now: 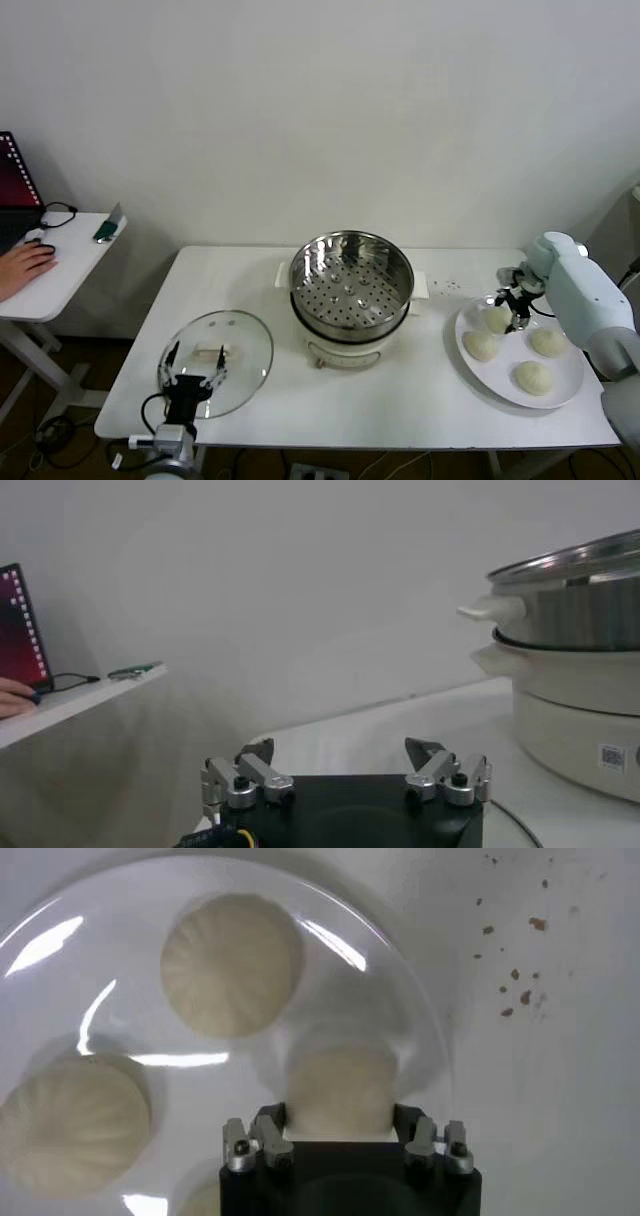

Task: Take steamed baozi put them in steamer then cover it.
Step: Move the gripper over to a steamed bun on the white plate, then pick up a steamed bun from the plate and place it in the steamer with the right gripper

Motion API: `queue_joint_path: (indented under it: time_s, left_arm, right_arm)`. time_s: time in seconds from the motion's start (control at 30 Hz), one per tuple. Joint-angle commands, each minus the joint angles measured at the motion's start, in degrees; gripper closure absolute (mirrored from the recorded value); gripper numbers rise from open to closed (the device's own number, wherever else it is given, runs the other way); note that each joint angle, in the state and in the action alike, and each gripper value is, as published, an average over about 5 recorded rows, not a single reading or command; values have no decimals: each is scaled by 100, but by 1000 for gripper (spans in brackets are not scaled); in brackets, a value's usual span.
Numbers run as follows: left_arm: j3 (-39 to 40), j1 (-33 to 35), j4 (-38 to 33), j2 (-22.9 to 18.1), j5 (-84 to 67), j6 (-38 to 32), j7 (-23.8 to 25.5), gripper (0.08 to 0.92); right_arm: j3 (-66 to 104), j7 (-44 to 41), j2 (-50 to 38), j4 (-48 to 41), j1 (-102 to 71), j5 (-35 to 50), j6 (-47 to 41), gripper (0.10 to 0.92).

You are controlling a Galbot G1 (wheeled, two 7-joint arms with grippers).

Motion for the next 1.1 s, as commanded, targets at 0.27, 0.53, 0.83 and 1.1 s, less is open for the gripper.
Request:
queue_joint_path:
  time_s: [0.27, 0.53, 0.83, 1.1]
  left_arm:
    - [-14, 37, -92, 16, -23, -3, 6, 177]
    - [-13, 175, -203, 19, -17, -18, 50, 177]
    - [-14, 224, -195, 11, -13, -32, 40, 177]
    - [1, 250, -227, -13, -11, -35, 39, 177]
  right_arm:
    - [-1442, -242, -484, 980, 665, 1368, 122, 338]
    - [-3707, -668, -297, 1388, 2811, 2620, 804, 334]
    - [-4703, -803, 875, 1729, 4164, 3359, 1434, 330]
    - [-4622, -571, 1847, 2291, 3857, 2332, 1955, 330]
